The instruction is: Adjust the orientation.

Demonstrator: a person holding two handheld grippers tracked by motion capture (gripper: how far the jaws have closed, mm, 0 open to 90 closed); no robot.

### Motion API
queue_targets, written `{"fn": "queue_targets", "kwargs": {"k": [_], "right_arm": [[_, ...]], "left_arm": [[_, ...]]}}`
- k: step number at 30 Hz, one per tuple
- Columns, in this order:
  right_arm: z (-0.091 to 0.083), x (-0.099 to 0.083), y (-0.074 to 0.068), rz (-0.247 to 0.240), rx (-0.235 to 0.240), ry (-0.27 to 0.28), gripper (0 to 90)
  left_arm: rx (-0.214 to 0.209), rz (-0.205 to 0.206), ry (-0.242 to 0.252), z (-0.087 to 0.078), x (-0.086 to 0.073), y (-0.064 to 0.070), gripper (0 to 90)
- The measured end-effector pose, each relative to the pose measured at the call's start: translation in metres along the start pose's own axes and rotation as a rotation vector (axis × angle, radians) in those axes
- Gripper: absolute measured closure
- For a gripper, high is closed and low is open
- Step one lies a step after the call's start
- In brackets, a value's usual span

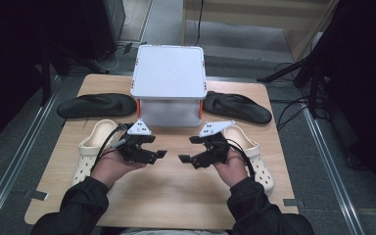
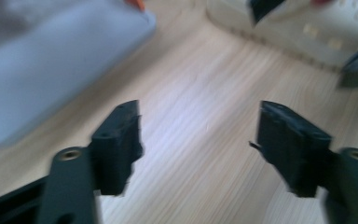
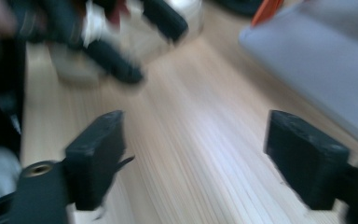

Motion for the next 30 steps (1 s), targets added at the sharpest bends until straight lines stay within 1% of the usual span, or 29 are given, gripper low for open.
{"fn": "queue_targets", "kwargs": {"k": [1, 2, 3, 4, 5, 6, 7, 8, 9, 10, 11, 12, 13, 14, 15, 16, 17, 18, 19, 20, 21, 22, 23, 24, 27, 30], "right_arm": [[-0.001, -0.007, 0.0, -0.023, -0.009, -0.026, 2.8], [-0.002, -0.012, 0.001, -0.031, -0.068, -0.038, 0.0], [-0.002, -0.017, 0.004, -0.029, -0.163, -0.052, 1.3], [-0.004, -0.021, 0.007, -0.019, -0.228, -0.078, 4.5], [-0.004, -0.021, 0.007, -0.019, -0.228, -0.078, 4.5], [-0.012, -0.03, 0.007, -0.031, -0.216, -0.099, 0.8], [-0.015, -0.032, 0.005, -0.018, -0.189, -0.09, 0.0], [-0.019, -0.033, 0.004, 0.005, -0.168, -0.056, 4.0], [-0.019, -0.033, 0.004, 0.005, -0.168, -0.056, 4.0], [-0.024, -0.031, 0.005, 0.021, -0.184, -0.047, 9.1], [-0.024, -0.031, 0.005, 0.021, -0.184, -0.047, 9.1], [-0.026, -0.028, 0.005, 0.035, -0.175, -0.014, 9.9], [-0.026, -0.028, 0.005, 0.035, -0.175, -0.014, 9.9], [-0.027, -0.027, 0.005, 0.038, -0.177, 0.0, 9.9], [-0.028, -0.026, 0.006, 0.04, -0.179, 0.011, 9.9], [-0.029, -0.027, 0.008, 0.061, -0.18, 0.02, 10.4], [-0.029, -0.027, 0.008, 0.061, -0.18, 0.02, 10.4], [-0.031, -0.028, 0.009, 0.065, -0.164, 0.015, 21.7], [-0.031, -0.029, 0.009, 0.07, -0.151, -0.005, 27.1], [-0.03, -0.03, 0.01, 0.072, -0.143, -0.007, 27.3], [-0.03, -0.03, 0.01, 0.072, -0.143, -0.007, 27.3], [-0.029, -0.029, 0.01, 0.078, -0.151, -0.005, 31.7], [-0.029, -0.029, 0.01, 0.078, -0.151, -0.005, 31.7], [-0.028, -0.028, 0.009, 0.07, -0.156, -0.004, 36.3], [-0.028, -0.026, 0.006, 0.049, -0.158, -0.002, 40.1], [-0.027, -0.027, 0.006, 0.054, -0.154, -0.006, 40.0]], "left_arm": [[-0.006, -0.022, -0.013, 0.0, -0.004, -0.004, 40.9], [-0.016, -0.05, -0.034, -0.001, -0.007, -0.007, 43.7], [-0.016, -0.05, -0.034, -0.001, -0.007, -0.007, 43.2], [-0.02, -0.078, -0.03, -0.003, -0.008, -0.01, 44.1], [-0.02, -0.078, -0.03, -0.003, -0.008, -0.01, 45.7], [-0.028, -0.077, -0.012, -0.004, -0.007, -0.01, 46.0], [-0.034, -0.07, -0.005, -0.005, -0.006, -0.01, 45.9], [-0.022, -0.06, -0.006, -0.006, -0.005, -0.01, 44.2], [-0.022, -0.06, -0.006, -0.006, -0.005, -0.01, 42.3], [-0.017, -0.052, -0.015, -0.004, -0.005, -0.012, 42.1], [-0.017, -0.052, -0.015, -0.004, -0.005, -0.012, 41.6], [-0.021, -0.057, -0.023, -0.001, -0.007, -0.015, 39.4], [-0.021, -0.057, -0.023, -0.001, -0.007, -0.015, 36.7], [-0.026, -0.067, -0.03, 0.0, -0.007, -0.017, 36.7], [-0.041, -0.076, -0.034, 0.001, -0.008, -0.017, 34.1], [-0.053, -0.075, -0.033, 0.003, -0.008, -0.018, 28.9], [-0.053, -0.075, -0.033, 0.003, -0.008, -0.018, 25.8], [-0.052, -0.051, -0.035, 0.006, -0.009, -0.017, 23.8], [-0.052, -0.051, -0.035, 0.006, -0.009, -0.017, 23.9], [-0.048, -0.027, -0.058, 0.008, -0.011, -0.016, 23.9], [-0.048, -0.027, -0.058, 0.008, -0.011, -0.016, 24.8], [-0.044, -0.02, -0.074, 0.008, -0.011, -0.017, 28.1], [-0.044, -0.02, -0.074, 0.008, -0.011, -0.017, 32.4], [-0.048, -0.017, -0.068, 0.007, -0.01, -0.016, 34.4], [-0.043, -0.013, -0.066, 0.005, -0.009, -0.016, 39.3], [-0.043, -0.022, -0.076, 0.005, -0.008, -0.017, 39.0]]}}
Point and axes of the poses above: each handheld gripper's, and its own axes: z roughly forward along the jaws, x roughly out of its top, y roughly to its right, the point moved 5 cm from there along z, roughly forward along the jaws, and after that the axes turned 13 degrees about y, right-handed, at the moved point
